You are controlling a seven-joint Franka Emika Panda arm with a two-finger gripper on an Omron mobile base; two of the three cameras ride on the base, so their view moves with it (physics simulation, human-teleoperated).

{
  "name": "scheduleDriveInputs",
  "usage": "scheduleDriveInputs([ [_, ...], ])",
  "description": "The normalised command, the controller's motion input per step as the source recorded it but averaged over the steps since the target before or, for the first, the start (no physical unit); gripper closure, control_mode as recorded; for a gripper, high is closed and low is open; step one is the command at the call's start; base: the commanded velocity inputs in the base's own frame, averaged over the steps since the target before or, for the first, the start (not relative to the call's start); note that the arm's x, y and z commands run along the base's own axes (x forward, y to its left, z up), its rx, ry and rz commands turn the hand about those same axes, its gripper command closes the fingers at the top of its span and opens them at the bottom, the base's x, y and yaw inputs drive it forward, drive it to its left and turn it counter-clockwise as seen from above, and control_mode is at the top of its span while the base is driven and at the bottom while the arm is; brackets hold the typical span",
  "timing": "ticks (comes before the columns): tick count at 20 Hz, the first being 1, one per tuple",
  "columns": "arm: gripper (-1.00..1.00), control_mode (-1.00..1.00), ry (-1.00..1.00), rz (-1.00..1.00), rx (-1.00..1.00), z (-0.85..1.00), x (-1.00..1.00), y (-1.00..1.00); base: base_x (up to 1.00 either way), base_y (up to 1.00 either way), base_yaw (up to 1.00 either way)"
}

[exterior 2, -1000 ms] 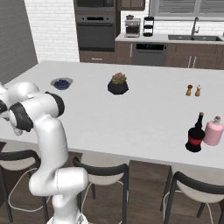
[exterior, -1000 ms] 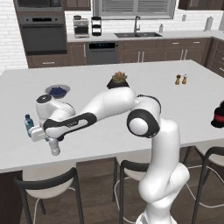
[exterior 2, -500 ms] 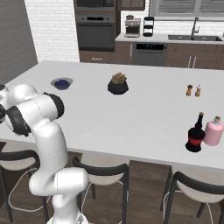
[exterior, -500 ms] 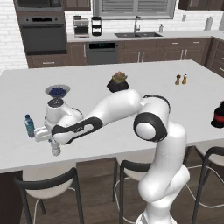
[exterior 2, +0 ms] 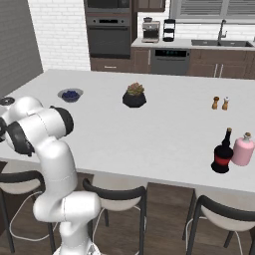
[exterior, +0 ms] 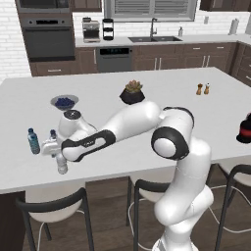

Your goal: Move the plastic bottles in the middle to the plastics group, and the glass bottles in the middle to the glass group.

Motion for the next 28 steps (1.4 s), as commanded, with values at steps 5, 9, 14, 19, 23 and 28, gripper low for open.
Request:
scheduleDriveInputs([
  [5, -1.0, -1.0, 0.04, 0.0, 0.0, 0.49, 0.0, -0.08, 0.0, 0.0, 0.0],
  [9, -1.0, -1.0, 0.14, 0.0, 0.0, 0.7, 0.0, -0.14, 0.0, 0.0, 0.0],
  [14, -1.0, -1.0, 0.07, 0.0, 0.0, 0.58, -0.08, -0.56, 0.0, 0.0, 0.0],
  [19, -1.0, -1.0, 0.09, 0.0, 0.0, 0.4, -0.1, -0.85, 0.0, 0.0, 0.0],
  [23, -1.0, -1.0, 0.08, 0.0, 0.0, 0.29, -0.16, -0.93, 0.0, 0.0, 0.0],
  [28, -1.0, -1.0, 0.04, 0.0, -0.01, 0.2, -0.29, -0.97, 0.0, 0.0, 0.0],
])
